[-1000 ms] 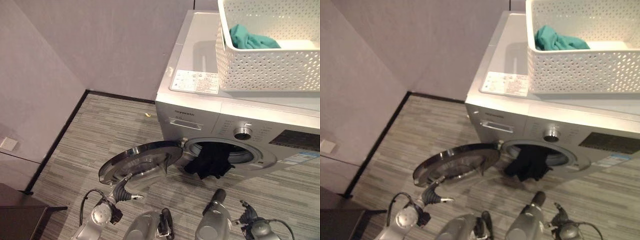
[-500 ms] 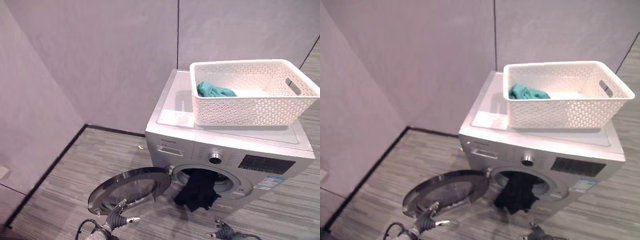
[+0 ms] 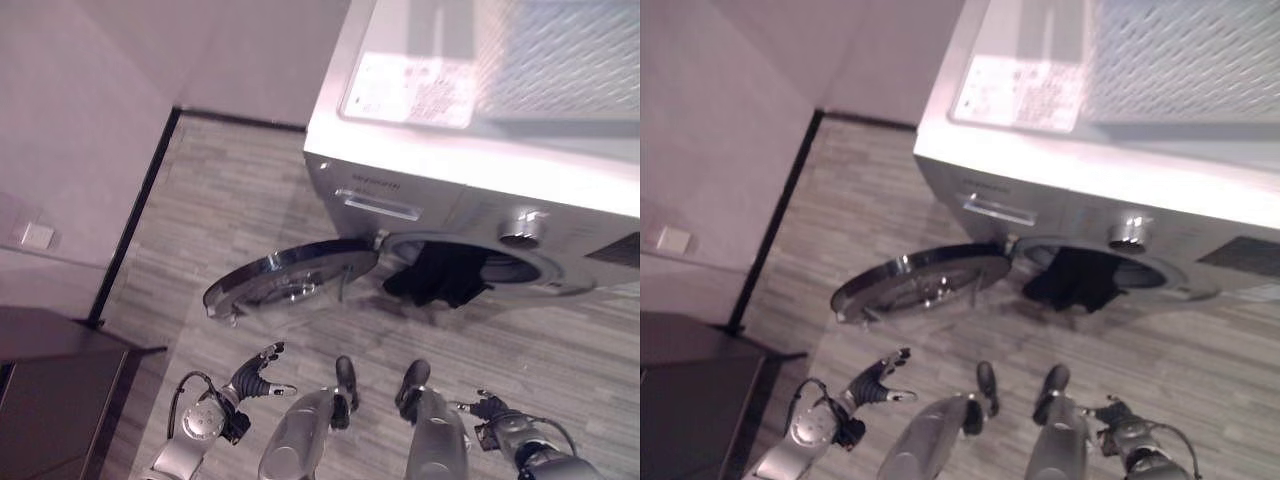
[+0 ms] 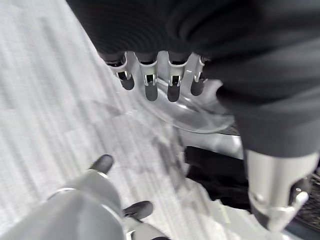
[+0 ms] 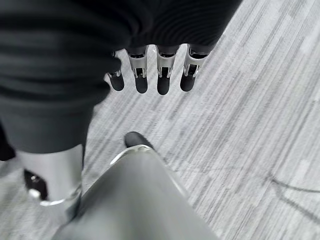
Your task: Grab the laundry basket,head to the washer,open it,put in the laundry and shut it.
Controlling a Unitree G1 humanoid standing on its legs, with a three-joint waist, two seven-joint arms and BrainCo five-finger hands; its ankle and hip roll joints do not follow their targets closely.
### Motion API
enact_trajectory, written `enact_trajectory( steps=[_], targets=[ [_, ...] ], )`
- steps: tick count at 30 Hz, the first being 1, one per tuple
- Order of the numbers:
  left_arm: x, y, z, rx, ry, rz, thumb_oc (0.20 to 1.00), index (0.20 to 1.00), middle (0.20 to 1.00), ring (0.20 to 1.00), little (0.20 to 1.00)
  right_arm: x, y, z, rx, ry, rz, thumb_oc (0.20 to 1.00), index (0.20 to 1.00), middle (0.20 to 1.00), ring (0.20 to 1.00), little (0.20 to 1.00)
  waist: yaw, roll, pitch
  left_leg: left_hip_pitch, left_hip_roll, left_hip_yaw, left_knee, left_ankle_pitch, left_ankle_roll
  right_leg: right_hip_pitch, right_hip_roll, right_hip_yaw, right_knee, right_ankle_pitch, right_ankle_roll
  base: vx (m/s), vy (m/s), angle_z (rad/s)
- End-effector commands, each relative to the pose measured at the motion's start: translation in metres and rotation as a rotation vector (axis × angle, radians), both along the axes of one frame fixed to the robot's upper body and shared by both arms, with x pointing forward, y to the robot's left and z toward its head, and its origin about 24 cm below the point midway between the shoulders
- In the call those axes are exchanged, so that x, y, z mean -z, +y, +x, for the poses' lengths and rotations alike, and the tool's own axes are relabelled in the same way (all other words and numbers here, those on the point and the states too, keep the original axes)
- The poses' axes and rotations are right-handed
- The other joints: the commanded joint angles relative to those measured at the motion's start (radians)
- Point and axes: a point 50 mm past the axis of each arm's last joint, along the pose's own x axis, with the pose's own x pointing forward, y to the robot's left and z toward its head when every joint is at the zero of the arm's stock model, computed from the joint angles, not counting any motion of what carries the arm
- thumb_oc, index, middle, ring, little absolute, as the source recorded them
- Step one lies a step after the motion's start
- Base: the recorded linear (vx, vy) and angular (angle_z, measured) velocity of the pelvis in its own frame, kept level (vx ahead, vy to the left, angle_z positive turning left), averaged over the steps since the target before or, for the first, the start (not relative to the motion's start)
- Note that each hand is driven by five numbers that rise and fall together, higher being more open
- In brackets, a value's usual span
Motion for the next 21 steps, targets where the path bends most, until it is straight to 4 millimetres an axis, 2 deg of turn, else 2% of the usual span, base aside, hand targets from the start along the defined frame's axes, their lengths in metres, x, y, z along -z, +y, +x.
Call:
enact_trajectory(
  steps=[1,2,5,9,13,15,17,18,21],
  targets=[
    [-0.014,-0.005,-0.005,0.020,-0.054,-0.043,1.000,1.000,1.000,1.000,1.000,0.018,-0.009,-0.049,0.070,0.184,-0.011,1.000,1.000,1.000,1.000,1.000,0.012,-0.009,-0.064,-0.081,-0.008,0.006,0.030,-0.023,-0.015,0.036,-0.084,0.020,-0.099,0.076,0.091,-0.10,-0.005,0.01],
    [-0.014,-0.012,-0.002,0.033,-0.060,-0.063,1.000,1.000,1.000,1.000,1.000,0.003,-0.029,-0.038,0.101,0.154,-0.060,1.000,1.000,1.000,1.000,1.000,0.026,0.008,-0.046,-0.137,-0.008,0.013,0.032,-0.009,-0.019,-0.034,-0.093,0.036,-0.076,0.070,0.088,-0.10,-0.005,-0.01],
    [-0.014,-0.016,-0.001,0.041,-0.062,-0.070,1.000,1.000,1.000,1.000,1.000,-0.008,-0.042,-0.030,0.117,0.131,-0.096,1.000,1.000,1.000,1.000,1.000,0.037,0.018,-0.044,-0.165,-0.013,0.017,0.019,0.004,-0.024,-0.070,-0.097,0.046,-0.075,0.071,0.089,-0.05,-0.008,-0.12],
    [-0.017,-0.023,0.006,0.058,-0.076,-0.093,1.000,1.000,1.000,1.000,1.000,-0.040,-0.076,-0.016,0.194,0.062,-0.172,1.000,1.000,1.000,1.000,1.000,0.049,0.045,-0.008,-0.234,-0.018,0.014,0.005,0.037,-0.034,-0.146,-0.101,0.058,-0.065,0.072,0.088,-0.06,-0.041,0.01],
    [-0.022,-0.030,0.012,0.068,-0.100,-0.107,1.000,1.000,1.000,1.000,1.000,-0.080,-0.107,0.002,0.311,-0.065,-0.225,1.000,1.000,1.000,1.000,1.000,0.066,0.080,0.028,-0.300,-0.023,0.007,-0.033,0.082,-0.048,-0.232,-0.100,0.064,-0.054,0.072,0.089,-0.04,-0.064,0.02],
    [-0.023,-0.033,0.014,0.064,-0.109,-0.122,1.000,1.000,1.000,1.000,1.000,-0.102,-0.120,0.013,0.340,-0.141,-0.259,1.000,1.000,1.000,1.000,1.000,0.078,0.101,0.046,-0.326,-0.026,0.004,-0.062,0.106,-0.055,-0.279,-0.101,0.075,-0.046,0.069,0.092,0.00,-0.054,0.07],
    [-0.025,-0.035,0.017,0.065,-0.119,-0.123,1.000,1.000,1.000,1.000,1.000,-0.112,-0.124,0.018,0.347,-0.167,-0.272,1.000,1.000,1.000,1.000,1.000,0.079,0.109,0.054,-0.339,-0.028,0.002,-0.067,0.113,-0.058,-0.298,-0.102,0.080,-0.039,0.065,0.091,-0.01,-0.076,0.03],
    [-0.026,-0.037,0.020,0.074,-0.133,-0.116,1.000,1.000,1.000,1.000,1.000,-0.130,-0.135,0.023,0.382,-0.232,-0.295,1.000,1.000,1.000,1.000,1.000,0.080,0.124,0.068,-0.356,-0.029,-0.002,-0.069,0.125,-0.064,-0.319,-0.104,0.082,-0.029,0.060,0.089,-0.02,-0.092,0.02],
    [-0.029,-0.041,0.023,0.083,-0.153,-0.113,1.000,1.000,1.000,1.000,1.000,-0.146,-0.138,0.034,0.404,-0.309,-0.298,1.000,1.000,1.000,1.000,1.000,0.089,0.143,0.075,-0.370,-0.030,-0.015,-0.080,0.135,-0.068,-0.346,-0.106,0.088,-0.012,0.051,0.087,0.00,-0.063,0.08]
  ],
)
